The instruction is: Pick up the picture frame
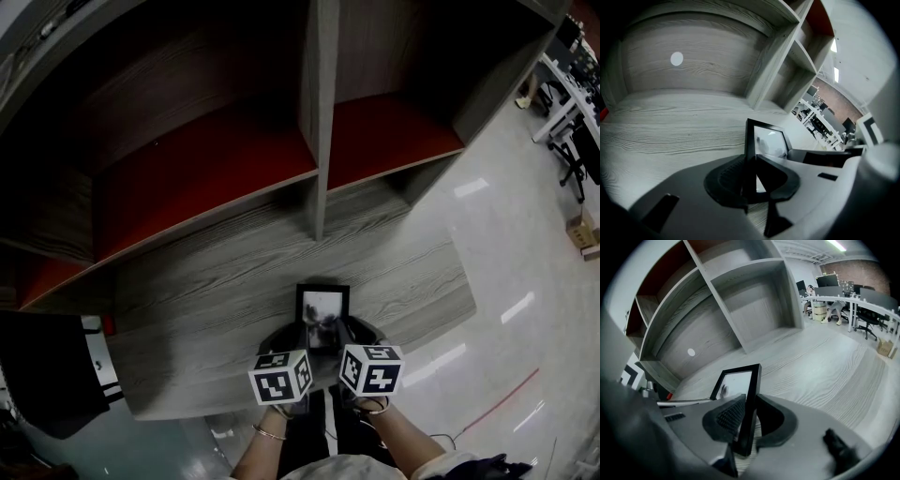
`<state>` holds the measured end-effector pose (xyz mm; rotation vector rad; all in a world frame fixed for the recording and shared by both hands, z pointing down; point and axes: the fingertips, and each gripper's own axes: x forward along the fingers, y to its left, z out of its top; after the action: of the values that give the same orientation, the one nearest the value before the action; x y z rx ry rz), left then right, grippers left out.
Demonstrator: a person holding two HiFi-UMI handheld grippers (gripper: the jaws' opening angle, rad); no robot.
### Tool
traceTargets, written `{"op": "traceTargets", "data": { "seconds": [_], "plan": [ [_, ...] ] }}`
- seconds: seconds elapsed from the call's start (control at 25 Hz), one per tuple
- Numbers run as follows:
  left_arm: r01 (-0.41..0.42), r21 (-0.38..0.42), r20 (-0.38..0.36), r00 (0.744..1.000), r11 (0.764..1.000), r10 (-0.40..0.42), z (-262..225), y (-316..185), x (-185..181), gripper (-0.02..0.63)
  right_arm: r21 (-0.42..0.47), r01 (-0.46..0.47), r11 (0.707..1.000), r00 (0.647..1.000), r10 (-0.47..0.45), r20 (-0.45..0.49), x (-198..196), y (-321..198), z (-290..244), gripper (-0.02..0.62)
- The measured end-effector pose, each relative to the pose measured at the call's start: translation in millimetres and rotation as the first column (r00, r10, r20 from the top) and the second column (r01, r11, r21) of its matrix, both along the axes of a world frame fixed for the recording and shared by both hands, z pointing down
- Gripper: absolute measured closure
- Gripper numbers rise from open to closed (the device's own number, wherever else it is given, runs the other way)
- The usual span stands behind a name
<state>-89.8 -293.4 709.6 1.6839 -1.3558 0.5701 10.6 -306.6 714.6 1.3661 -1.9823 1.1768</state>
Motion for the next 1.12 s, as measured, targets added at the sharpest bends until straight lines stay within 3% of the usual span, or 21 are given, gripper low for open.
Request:
{"op": "traceTargets", "data": {
  "seconds": [0.68, 0.92, 1.12],
  "plan": [
    [0.053, 0.133, 0.022, 0.998, 0.99, -0.056, -77, -2, -13, 0.523, 0.13, 0.058, 0.99, 0.997, -0.063, 0.035, -14, -10, -77, 0.506],
    [0.063, 0.229, 0.038, 0.997, 0.971, -0.073, -125, -11, -20, 0.523, 0.225, 0.078, 0.971, 0.995, -0.091, 0.048, -21, -21, -126, 0.506],
    [0.063, 0.329, 0.059, 0.995, 0.942, -0.087, -169, -23, -29, 0.523, 0.324, 0.095, 0.941, 0.991, -0.119, 0.056, -31, -36, -170, 0.505]
  ]
}}
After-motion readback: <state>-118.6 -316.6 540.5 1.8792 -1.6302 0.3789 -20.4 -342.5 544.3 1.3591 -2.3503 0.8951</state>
